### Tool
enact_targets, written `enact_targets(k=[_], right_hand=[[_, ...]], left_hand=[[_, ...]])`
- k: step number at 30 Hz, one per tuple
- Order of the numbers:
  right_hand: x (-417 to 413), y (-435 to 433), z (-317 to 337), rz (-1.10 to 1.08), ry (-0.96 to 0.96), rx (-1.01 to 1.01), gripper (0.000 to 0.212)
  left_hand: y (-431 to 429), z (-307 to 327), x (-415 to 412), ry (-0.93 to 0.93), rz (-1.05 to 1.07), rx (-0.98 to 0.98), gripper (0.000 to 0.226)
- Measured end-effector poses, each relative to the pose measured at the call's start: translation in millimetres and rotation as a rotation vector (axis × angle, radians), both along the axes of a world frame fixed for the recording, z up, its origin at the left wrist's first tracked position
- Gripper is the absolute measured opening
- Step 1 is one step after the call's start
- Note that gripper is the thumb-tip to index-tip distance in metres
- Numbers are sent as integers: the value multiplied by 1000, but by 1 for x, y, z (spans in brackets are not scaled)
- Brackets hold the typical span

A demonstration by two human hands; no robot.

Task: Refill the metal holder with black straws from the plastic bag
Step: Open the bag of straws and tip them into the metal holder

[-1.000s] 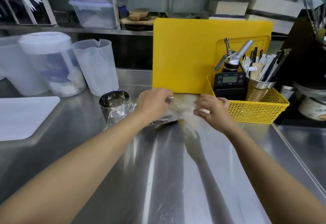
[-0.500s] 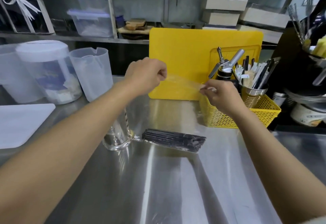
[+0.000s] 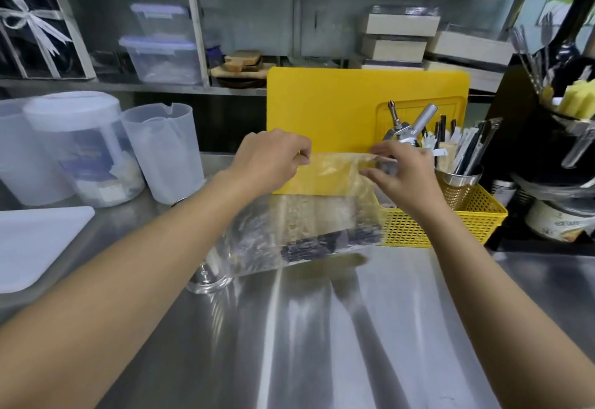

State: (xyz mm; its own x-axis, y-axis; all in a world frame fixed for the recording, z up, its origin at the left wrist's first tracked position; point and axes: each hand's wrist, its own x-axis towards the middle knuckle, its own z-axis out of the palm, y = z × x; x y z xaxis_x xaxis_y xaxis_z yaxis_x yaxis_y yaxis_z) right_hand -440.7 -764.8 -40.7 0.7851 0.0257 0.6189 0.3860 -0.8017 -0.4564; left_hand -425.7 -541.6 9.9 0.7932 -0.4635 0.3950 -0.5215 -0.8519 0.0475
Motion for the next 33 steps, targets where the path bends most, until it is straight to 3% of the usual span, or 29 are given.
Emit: enact_targets(k=[2, 4, 7, 10, 12, 16, 18, 21, 24, 28, 31, 33], right_hand=[[-3, -10, -6, -23, 0, 165, 51], [-8, -16, -17, 12, 13, 505, 65], [-9, -21, -44, 133, 216, 933, 82], [-8, -12, -73, 202, 487, 1002, 82], [-4, -2, -85, 242, 560, 1022, 79], [3, 16, -85, 233, 456, 1009, 27], [6, 22, -82, 232, 390, 1012, 11], [10, 28, -78, 283, 350, 1080, 23], [15, 34, -72, 386, 342, 1243, 17], [21, 37, -61, 482, 336, 1375, 28], [24, 34, -55, 508, 311, 1460, 11], [26, 29, -52, 551, 270, 1528, 10]], left_hand=[[1, 4, 5, -29, 16, 13, 20], [1, 8, 9, -55, 24, 41, 20], [2, 16, 15, -77, 22, 37, 19], [4, 22, 20, -76, 5, 36, 20], [7, 25, 22, -71, 0, 26, 19], [11, 28, 25, -123, 0, -67, 20], [14, 26, 26, -195, -4, -90, 21], [21, 24, 29, -303, 33, -50, 23], [33, 23, 27, -422, 101, -58, 25], [55, 10, 22, -544, 184, -277, 40], [73, -9, 20, -475, 347, -488, 58], [87, -24, 19, -381, 469, -683, 73]])
